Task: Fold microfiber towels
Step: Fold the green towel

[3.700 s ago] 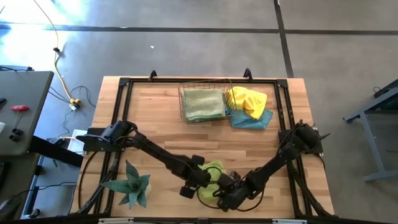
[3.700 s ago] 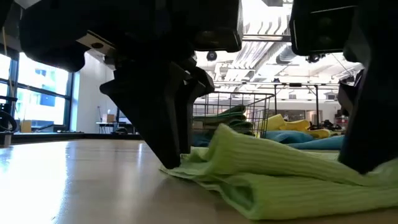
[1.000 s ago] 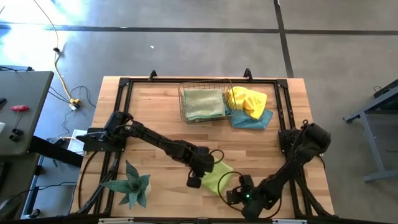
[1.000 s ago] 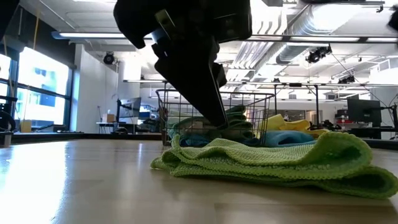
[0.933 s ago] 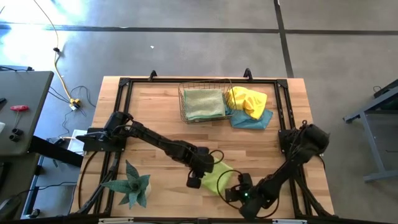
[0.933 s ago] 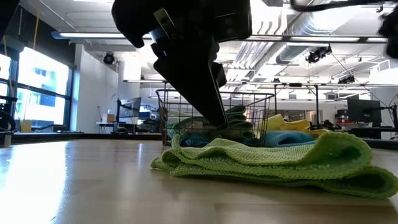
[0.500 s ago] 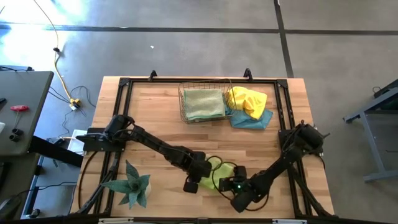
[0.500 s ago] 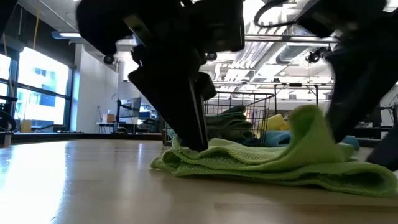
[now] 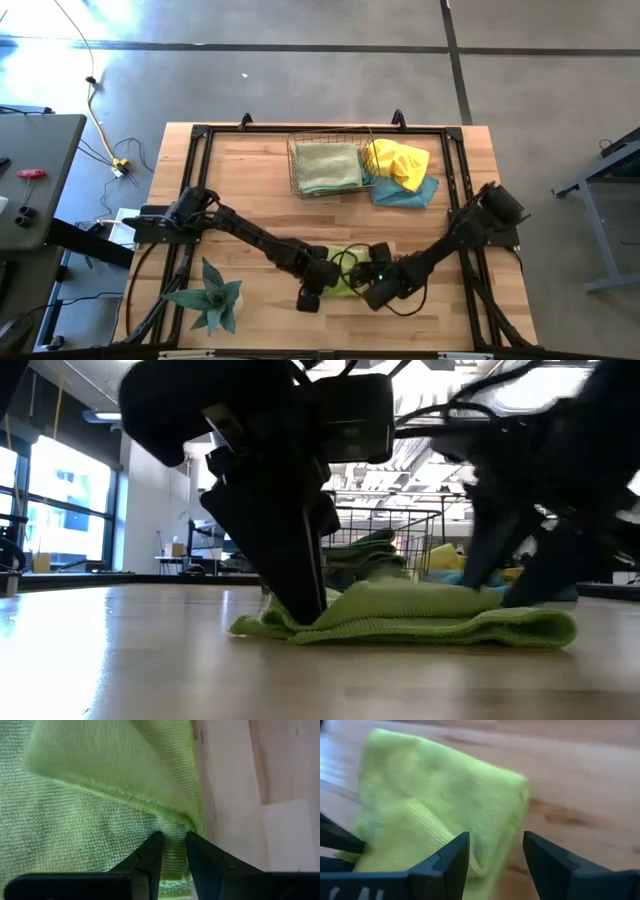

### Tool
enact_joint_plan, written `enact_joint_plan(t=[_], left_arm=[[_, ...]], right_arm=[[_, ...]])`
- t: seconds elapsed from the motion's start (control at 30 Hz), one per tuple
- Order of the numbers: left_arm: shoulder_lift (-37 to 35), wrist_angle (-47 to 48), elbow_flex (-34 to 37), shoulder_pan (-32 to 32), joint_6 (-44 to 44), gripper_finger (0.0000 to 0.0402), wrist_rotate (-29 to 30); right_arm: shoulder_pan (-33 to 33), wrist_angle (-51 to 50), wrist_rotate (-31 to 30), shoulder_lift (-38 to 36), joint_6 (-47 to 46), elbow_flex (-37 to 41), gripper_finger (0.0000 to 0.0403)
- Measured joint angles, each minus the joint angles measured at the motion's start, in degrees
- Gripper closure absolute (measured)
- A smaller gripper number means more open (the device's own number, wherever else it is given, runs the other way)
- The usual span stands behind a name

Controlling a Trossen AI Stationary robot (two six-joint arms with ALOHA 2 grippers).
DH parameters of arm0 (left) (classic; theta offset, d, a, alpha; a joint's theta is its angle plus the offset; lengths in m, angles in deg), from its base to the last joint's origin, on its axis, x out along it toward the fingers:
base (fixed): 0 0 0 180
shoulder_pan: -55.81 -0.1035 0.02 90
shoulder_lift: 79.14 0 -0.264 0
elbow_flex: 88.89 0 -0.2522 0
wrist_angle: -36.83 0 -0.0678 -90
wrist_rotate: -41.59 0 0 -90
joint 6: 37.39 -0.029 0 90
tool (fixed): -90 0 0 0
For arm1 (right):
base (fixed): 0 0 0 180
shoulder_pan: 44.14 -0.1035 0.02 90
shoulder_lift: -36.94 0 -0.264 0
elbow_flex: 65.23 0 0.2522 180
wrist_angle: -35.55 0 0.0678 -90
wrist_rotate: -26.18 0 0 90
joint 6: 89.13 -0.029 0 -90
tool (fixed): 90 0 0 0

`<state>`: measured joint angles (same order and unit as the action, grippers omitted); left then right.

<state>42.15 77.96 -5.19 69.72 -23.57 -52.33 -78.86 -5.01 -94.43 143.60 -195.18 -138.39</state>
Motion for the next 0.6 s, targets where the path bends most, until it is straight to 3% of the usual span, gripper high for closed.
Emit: enact_joint_plan(t=[0.23,0.43,0.6], left_arm=[[-0.1,0.2,-0.6,-0.2,1.7,0.0321,0.0],[-0.1,-0.4,-3.2,-0.2,3.0,0.0321,0.6],[0.0,-4.6,-3.8,-0.3,1.2,0.0321,4.9]], right_arm=[[2.5,-2.4,12.4,-8.9,12.7,-0.3,0.0224],[3.3,-3.2,13.5,-12.3,14.8,-0.3,0.0224],[3.7,-4.9,12.5,-12.2,14.6,-0.3,0.0224]])
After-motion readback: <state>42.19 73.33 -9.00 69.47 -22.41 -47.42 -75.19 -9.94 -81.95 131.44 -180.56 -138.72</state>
